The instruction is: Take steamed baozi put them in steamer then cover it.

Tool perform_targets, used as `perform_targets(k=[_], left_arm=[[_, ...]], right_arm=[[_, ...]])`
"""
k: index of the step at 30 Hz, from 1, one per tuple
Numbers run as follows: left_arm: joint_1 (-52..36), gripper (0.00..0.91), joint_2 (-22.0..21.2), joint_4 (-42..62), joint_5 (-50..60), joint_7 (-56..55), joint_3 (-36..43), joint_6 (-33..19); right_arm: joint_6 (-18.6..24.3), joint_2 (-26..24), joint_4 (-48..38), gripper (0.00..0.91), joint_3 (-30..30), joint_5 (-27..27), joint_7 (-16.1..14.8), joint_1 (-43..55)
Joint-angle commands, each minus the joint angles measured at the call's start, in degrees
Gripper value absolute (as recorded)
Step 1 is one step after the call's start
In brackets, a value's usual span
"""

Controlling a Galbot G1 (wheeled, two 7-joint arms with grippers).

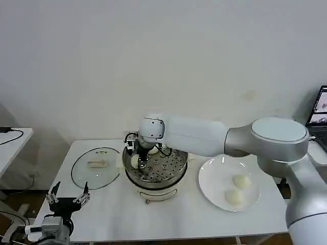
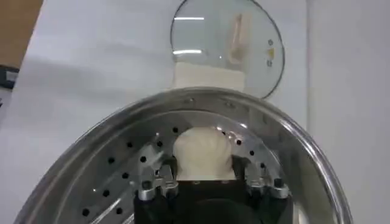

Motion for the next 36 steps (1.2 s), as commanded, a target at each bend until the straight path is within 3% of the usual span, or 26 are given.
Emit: perform_targets(k=[1, 6, 14, 16, 25, 30, 33, 36], left_arm=[[0.07, 0.907, -0.02, -0.06, -0.01, -0.03, -0.02, 0.04], [0.02, 0.907, -0.14, -0.22, 0.01, -0.02, 0.05, 0.09], [-0.24, 0.907, -0.29, -0.56, 0.08, 0.08, 0.87, 0.25], [-0.33, 0.907, -0.04, -0.61, -0.06, 0.08, 0.88, 0.28], [-0.88, 0.907, 2.85, 1.31, -3.18, 0.45, 0.13, 0.33], [-1.37, 0.907, 3.16, 2.11, -2.66, 0.62, 1.63, 0.41], [-1.62, 0.907, 3.41, 2.55, -2.66, 0.7, 2.16, 0.41], [-2.11, 0.907, 3.64, 3.08, -2.7, 0.92, 2.52, 0.47]], right_arm=[[-0.06, -0.76, 1.28, 0.907, -0.1, -0.01, 0.15, 1.6], [-0.22, -4.84, 6.41, 0.907, -0.63, 0.9, 0.25, 7.11], [0.75, -18.94, 18.35, 0.907, -3.75, -1.45, -0.47, 15.52], [2.26, -23.17, 20.48, 0.907, -4.07, -5.21, -1.99, 16.68], [7.29, -41.48, 28.96, 0.907, -5.1, -13.28, -6.84, 18.72], [13.02, -55.22, 33.17, 0.907, -4.83, -21.57, -10.09, 15.99], [17.02, -59.9, 34.23, 0.907, -3.57, -27.02, -11.01, 12.88], [18.35, -63.16, 35.25, 0.907, -0.88, -29.64, -11.79, 6.32]])
